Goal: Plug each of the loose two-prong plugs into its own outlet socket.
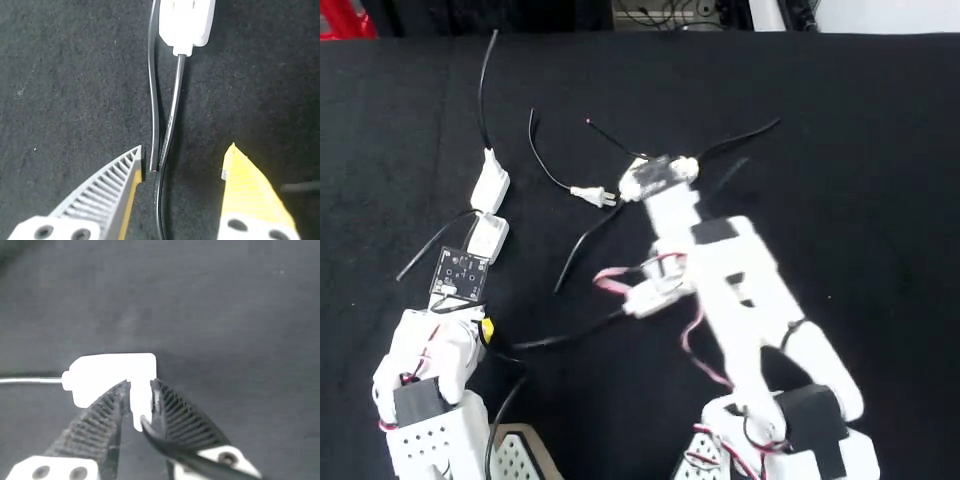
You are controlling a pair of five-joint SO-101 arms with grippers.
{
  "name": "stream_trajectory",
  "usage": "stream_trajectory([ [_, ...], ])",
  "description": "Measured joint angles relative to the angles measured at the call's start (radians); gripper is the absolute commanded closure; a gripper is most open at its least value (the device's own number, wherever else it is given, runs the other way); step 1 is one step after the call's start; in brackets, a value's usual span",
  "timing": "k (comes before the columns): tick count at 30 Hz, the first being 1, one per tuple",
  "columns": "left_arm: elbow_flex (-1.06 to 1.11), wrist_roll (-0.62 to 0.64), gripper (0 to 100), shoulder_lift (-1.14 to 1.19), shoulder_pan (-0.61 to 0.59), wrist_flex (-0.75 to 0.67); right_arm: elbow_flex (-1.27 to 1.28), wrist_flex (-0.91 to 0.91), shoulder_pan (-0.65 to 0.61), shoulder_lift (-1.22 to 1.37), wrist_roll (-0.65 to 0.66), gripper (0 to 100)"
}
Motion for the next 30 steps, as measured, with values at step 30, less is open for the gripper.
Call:
stream_trajectory([
  [30, -0.348, 0.569, 74, 0.261, 0.477, -0.324, -0.655, 0.249, 0.316, 0.431, 0.272, 68.4],
])
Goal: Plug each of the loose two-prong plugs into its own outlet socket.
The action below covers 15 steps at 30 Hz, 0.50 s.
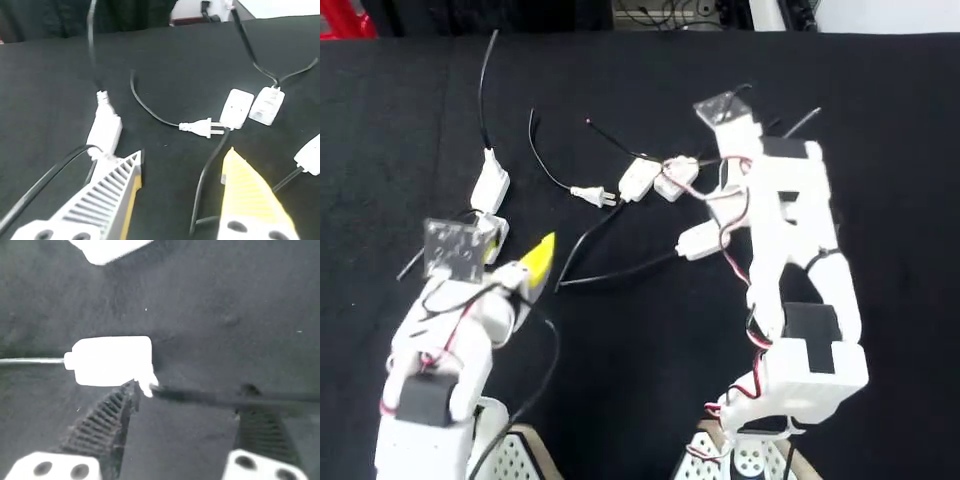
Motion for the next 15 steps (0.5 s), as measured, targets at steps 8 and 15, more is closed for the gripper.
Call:
stream_trajectory([
  [8, -0.298, 0.000, 74, 0.763, 0.166, -0.192, -0.420, 0.439, 0.015, 0.009, -0.038, 68.4],
  [15, -0.618, -0.087, 74, 1.366, 0.224, -0.215, -0.462, 0.463, 0.109, 0.009, -0.040, 68.4],
])
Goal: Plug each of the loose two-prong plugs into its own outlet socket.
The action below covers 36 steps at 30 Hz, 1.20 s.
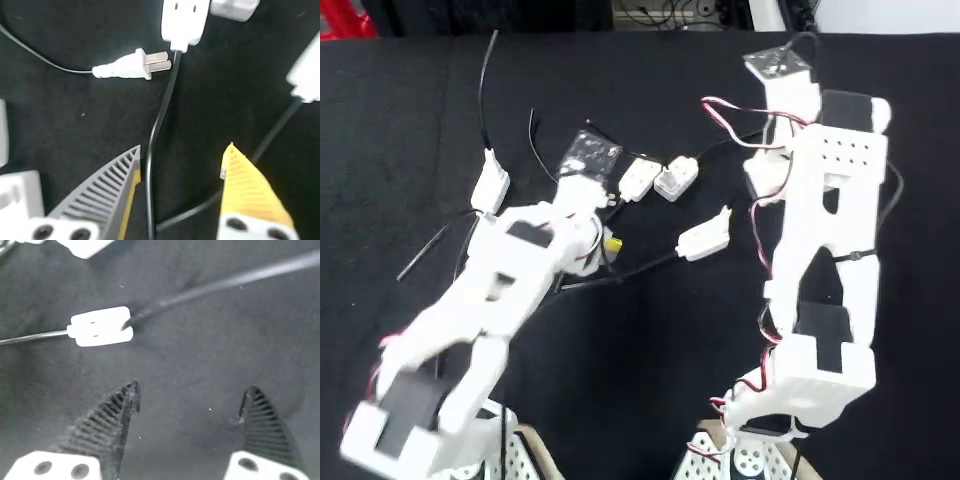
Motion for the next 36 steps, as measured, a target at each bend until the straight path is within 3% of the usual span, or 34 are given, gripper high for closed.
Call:
stream_trajectory([
  [8, -0.219, -0.052, 90, 0.342, 0.000, 0.000, 0.038, 0.000, 0.015, 0.000, 0.000, 68.4],
  [18, -0.241, -0.115, 91, 0.362, 0.005, 0.005, 0.038, 0.000, 0.015, 0.000, 0.000, 68.4],
  [26, -0.347, -0.201, 97, 0.364, 0.005, 0.295, 0.072, 0.000, 0.015, 0.000, -0.003, 68.4],
  [36, -0.359, -0.233, 97, 0.356, 0.005, 0.362, 0.074, 0.000, 0.071, 0.000, -0.003, 68.4],
])
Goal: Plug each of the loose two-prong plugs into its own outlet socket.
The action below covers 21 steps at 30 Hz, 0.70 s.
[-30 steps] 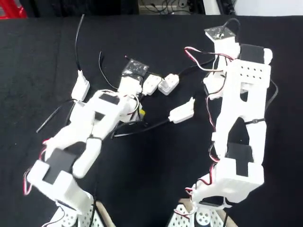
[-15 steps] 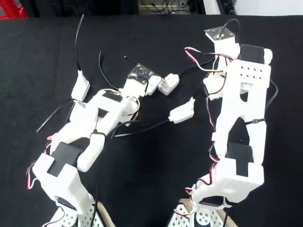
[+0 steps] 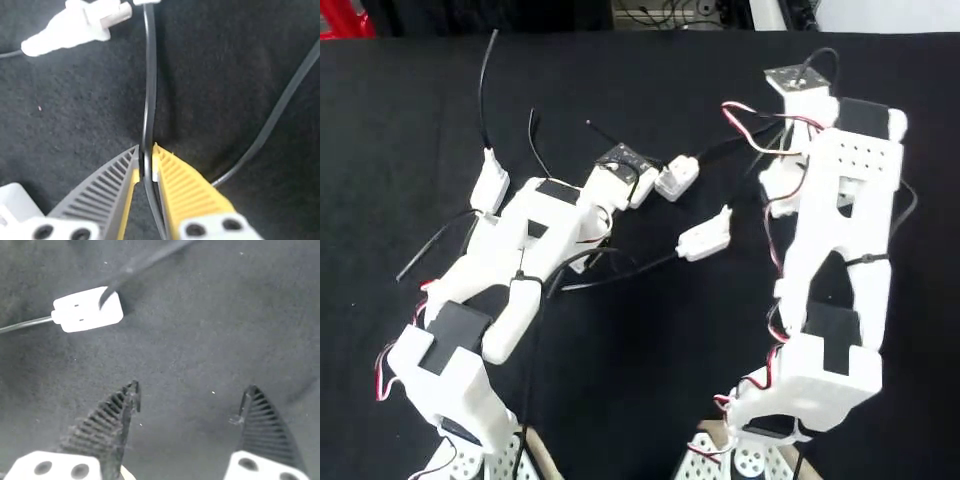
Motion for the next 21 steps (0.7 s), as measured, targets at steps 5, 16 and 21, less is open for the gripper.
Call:
stream_trajectory([
  [5, 0.046, -0.017, 97, -0.183, -0.002, 0.115, 0.000, 0.000, 0.008, 0.000, 0.000, 68.4],
  [16, 0.394, -0.262, 97, -0.822, -0.077, 0.345, 0.000, 0.000, 0.008, 0.000, 0.000, 68.4],
  [21, 0.535, -0.528, 97, -1.123, -0.195, 0.512, 0.000, 0.000, 0.008, 0.000, 0.000, 68.4],
])
